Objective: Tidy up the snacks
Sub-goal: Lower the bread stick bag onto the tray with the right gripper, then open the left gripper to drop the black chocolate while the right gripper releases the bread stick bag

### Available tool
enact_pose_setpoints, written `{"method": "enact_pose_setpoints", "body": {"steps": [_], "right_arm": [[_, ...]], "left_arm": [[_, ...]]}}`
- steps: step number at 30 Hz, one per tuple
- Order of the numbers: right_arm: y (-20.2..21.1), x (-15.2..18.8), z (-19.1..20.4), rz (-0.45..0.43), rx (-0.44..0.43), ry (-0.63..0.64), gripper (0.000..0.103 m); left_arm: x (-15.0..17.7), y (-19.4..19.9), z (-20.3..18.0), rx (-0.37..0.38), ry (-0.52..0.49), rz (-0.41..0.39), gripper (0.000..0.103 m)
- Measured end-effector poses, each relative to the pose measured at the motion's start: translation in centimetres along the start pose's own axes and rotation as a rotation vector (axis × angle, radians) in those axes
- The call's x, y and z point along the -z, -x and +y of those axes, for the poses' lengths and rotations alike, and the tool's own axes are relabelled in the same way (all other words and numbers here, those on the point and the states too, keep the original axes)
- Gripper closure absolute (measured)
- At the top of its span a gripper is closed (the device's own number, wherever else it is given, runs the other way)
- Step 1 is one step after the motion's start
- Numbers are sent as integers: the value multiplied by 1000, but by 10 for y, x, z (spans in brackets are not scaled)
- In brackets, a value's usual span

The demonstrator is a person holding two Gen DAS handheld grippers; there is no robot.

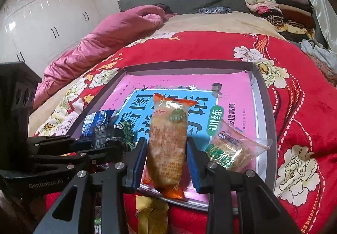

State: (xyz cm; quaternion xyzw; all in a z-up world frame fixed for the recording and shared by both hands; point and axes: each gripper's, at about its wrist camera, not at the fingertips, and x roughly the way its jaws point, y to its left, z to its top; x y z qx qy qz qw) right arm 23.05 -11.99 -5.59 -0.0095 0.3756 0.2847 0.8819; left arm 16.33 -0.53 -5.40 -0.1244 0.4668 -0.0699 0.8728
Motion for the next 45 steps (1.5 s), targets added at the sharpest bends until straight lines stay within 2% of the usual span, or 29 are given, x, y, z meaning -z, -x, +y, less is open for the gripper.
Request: {"method": "enact_pose_setpoints", "body": {"steps": [20,31,35,41,45], "right_arm": [[8,-4,-6,-35,-4,-28,55],[12,-6,-8,-56,-17,-45,52],[15,-7,-7,-68,-22,-42,48],[17,-8,-6,-79,-25,-37,46],[19,-8,-6,-90,-24,-37,42]], "left_arm": [[-6,3,2,7,25,-15,64],[-6,11,1,16,26,-29,52],[-5,16,1,19,24,-40,46],[-4,20,4,22,33,-45,43],[-4,22,4,22,30,-49,35]]}}
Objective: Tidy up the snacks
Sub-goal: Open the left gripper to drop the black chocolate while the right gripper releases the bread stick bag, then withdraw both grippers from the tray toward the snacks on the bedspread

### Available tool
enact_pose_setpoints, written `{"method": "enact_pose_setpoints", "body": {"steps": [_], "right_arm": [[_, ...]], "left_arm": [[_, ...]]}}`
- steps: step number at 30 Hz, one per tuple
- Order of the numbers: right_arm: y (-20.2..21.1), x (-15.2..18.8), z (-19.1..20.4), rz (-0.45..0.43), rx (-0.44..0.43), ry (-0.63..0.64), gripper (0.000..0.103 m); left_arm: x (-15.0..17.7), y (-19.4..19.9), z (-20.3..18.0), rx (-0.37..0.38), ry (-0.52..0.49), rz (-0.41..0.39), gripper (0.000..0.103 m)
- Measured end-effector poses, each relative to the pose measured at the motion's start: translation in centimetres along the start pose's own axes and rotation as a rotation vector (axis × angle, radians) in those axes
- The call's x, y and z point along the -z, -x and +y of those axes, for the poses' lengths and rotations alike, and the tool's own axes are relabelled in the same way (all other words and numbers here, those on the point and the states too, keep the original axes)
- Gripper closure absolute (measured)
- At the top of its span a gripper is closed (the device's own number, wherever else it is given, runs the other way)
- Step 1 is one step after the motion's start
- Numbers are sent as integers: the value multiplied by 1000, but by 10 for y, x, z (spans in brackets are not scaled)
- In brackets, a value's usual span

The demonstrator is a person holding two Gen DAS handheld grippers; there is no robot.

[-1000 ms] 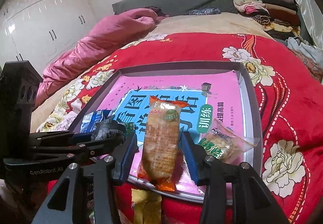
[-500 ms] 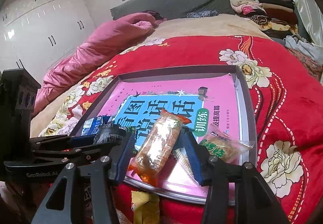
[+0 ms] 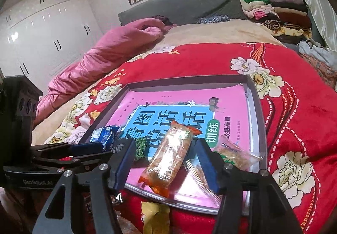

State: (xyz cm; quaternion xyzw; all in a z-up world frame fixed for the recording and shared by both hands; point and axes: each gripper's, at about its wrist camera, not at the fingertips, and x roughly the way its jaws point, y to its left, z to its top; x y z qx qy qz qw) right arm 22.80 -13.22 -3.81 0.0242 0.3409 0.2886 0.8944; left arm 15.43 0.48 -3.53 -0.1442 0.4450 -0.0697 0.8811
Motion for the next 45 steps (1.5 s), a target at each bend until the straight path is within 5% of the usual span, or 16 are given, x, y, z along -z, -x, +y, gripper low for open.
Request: {"method": "enact_pose_setpoints", "body": {"steps": [12,45], "right_arm": [[4,-1,1,-18,2,7,36],[39,-8,0,-126,2,32,18]], "left_arm": [[4,12,-1,-10,-31,-32,24],[19,36,0,12,-34,-31,21]]}}
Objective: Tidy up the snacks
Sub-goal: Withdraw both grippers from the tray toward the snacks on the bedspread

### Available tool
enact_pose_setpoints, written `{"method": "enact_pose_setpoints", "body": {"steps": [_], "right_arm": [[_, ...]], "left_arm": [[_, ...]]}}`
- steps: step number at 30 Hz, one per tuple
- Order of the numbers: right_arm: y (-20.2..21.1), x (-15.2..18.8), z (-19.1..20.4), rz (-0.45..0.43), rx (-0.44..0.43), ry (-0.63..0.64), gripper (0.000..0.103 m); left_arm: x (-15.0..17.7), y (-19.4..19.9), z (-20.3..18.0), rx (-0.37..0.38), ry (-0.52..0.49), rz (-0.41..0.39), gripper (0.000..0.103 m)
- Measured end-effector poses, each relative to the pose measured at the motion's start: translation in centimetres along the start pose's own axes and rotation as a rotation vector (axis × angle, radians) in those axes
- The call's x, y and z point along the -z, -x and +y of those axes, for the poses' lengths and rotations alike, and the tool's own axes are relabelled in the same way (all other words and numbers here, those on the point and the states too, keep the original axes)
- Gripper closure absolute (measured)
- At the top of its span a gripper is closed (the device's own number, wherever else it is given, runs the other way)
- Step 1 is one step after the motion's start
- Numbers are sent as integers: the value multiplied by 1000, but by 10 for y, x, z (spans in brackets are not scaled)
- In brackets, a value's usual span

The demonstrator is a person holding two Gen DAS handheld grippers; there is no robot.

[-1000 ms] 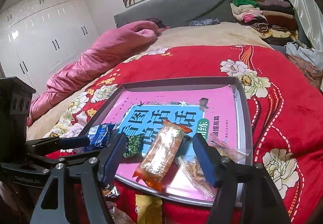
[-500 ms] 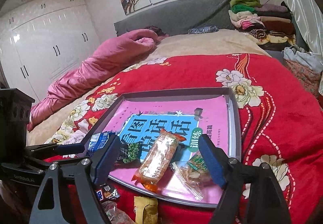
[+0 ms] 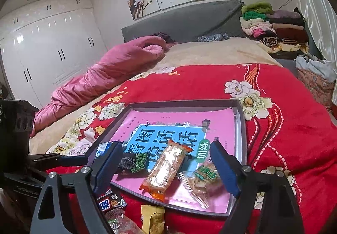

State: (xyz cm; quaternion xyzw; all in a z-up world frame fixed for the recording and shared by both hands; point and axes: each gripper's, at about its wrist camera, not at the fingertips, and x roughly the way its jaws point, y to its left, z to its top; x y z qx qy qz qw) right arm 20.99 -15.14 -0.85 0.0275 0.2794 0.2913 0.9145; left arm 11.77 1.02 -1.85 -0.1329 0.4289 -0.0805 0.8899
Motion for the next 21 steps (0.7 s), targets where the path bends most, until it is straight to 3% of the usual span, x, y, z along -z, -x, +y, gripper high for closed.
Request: {"method": "enact_pose_setpoints", "body": {"steps": [21], "right_arm": [[26,4,5,-28,-7,23,13]], "left_arm": [[8,8,-2,-9,-26,16,21]]}}
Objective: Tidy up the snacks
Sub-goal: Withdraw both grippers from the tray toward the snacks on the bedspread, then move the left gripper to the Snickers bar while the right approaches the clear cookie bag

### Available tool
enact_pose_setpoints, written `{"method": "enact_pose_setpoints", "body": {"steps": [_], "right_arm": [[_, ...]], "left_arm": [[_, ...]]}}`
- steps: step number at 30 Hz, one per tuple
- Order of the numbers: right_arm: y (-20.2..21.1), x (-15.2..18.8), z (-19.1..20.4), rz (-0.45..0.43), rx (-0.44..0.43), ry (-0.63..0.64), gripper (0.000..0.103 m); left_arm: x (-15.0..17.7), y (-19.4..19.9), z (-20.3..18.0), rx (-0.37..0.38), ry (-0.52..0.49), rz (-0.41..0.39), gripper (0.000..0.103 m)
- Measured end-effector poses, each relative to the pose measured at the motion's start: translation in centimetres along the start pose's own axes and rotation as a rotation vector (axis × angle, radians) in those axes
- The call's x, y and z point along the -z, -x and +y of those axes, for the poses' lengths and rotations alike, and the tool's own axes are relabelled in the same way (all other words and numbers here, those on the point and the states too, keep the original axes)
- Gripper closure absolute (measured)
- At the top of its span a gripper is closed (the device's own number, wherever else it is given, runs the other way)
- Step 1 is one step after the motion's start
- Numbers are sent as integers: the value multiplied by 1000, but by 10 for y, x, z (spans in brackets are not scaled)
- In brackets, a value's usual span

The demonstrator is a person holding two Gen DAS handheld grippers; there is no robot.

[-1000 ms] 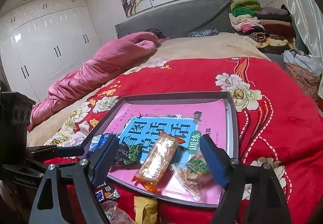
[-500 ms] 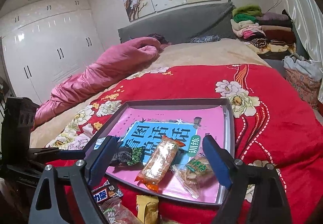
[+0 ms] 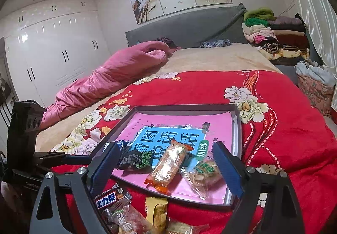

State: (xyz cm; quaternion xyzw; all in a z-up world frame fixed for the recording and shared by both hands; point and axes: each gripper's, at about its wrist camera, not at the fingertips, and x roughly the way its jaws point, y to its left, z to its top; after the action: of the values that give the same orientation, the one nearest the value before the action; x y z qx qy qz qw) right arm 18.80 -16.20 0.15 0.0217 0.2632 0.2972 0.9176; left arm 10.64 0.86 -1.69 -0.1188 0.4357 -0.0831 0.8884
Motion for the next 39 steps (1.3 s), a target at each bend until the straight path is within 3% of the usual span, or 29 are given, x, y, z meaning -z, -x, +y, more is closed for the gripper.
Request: {"method": "enact_pose_setpoints", "body": {"steps": [39], "right_arm": [[23,28,34,67,35,130,13]], "left_arm": [[23,3,1,-20,-43,61,21]]}}
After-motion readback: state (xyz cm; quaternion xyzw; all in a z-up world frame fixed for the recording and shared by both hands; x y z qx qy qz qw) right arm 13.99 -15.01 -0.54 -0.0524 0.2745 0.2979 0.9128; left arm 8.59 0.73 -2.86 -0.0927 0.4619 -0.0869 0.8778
